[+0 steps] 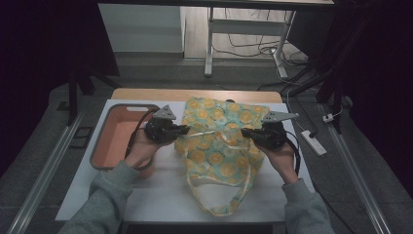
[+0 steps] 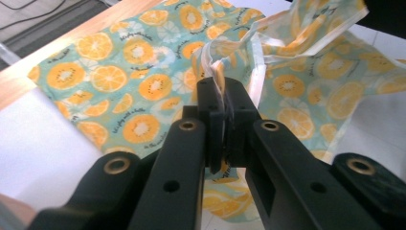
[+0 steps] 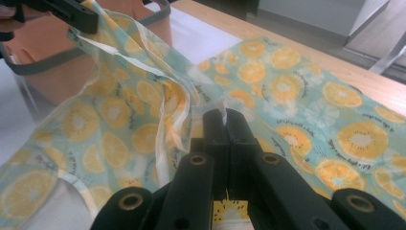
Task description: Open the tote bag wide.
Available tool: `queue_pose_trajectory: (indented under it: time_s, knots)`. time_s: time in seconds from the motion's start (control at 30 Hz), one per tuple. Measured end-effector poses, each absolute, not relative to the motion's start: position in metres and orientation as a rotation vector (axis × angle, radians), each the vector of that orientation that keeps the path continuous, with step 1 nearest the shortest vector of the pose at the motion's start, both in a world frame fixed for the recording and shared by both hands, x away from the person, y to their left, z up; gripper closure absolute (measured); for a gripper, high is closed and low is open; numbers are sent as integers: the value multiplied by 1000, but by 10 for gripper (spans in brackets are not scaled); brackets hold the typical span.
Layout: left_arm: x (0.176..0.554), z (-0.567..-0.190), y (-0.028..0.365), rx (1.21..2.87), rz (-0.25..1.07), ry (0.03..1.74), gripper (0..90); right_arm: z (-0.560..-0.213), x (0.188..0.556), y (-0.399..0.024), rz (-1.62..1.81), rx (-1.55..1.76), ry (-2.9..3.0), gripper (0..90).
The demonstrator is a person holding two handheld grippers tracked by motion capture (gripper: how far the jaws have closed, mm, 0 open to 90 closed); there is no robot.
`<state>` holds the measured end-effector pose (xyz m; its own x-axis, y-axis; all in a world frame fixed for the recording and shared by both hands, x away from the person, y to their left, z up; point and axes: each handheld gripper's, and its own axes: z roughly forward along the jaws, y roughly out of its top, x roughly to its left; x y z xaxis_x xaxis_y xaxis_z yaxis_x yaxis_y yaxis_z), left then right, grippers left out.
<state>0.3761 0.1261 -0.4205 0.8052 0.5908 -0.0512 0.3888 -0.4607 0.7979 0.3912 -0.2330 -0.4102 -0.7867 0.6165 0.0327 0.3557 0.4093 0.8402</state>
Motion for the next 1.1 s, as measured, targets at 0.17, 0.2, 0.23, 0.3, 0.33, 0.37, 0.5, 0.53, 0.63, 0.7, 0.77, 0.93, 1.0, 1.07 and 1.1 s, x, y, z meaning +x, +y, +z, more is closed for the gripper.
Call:
queue_pose_trajectory:
  time_s: [0.17,0.2,0.23,0.3,0.33,0.37,0.5,0.53,0.63,0.7,0.77,0.93,1.0,1.07,1.1]
  knots:
    - [378,-430,118,2144,265,723,865,-419,389,-242,1279,887,2396,891]
    - [378,-431,116,2149,256,720,864,-426,390,-246,1237,906,2413,891]
    - [379,-432,113,2154,251,720,864,-426,390,-246,1237,906,2413,891]
    - [379,-436,108,2170,247,720,863,-433,391,-249,1214,932,2431,891]
    - [379,-438,105,2180,243,718,863,-437,392,-250,1201,944,2443,891]
    - [380,-440,103,2189,244,718,863,-441,393,-251,1180,950,2455,891]
    - [383,-448,95,2223,227,722,862,-456,398,-248,1078,961,2506,891]
    - [384,-450,93,2231,223,728,862,-459,399,-247,1060,966,2517,891]
    - [385,-454,89,2255,224,731,859,-470,403,-243,992,967,2561,886]
    - [385,-455,86,2260,218,726,859,-474,403,-239,961,945,2607,704]
    - [384,-455,85,2263,219,722,859,-472,402,-236,955,925,2602,593]
    - [385,-456,82,2261,216,724,856,-448,393,-212,1021,766,2551,341]
    - [384,-456,81,2265,214,721,856,-444,397,-196,1018,689,2587,284]
    - [384,-456,80,2265,215,718,856,-446,403,-183,1005,654,2632,259]
    - [383,-455,80,2263,215,717,855,-454,412,-170,985,643,2682,247]
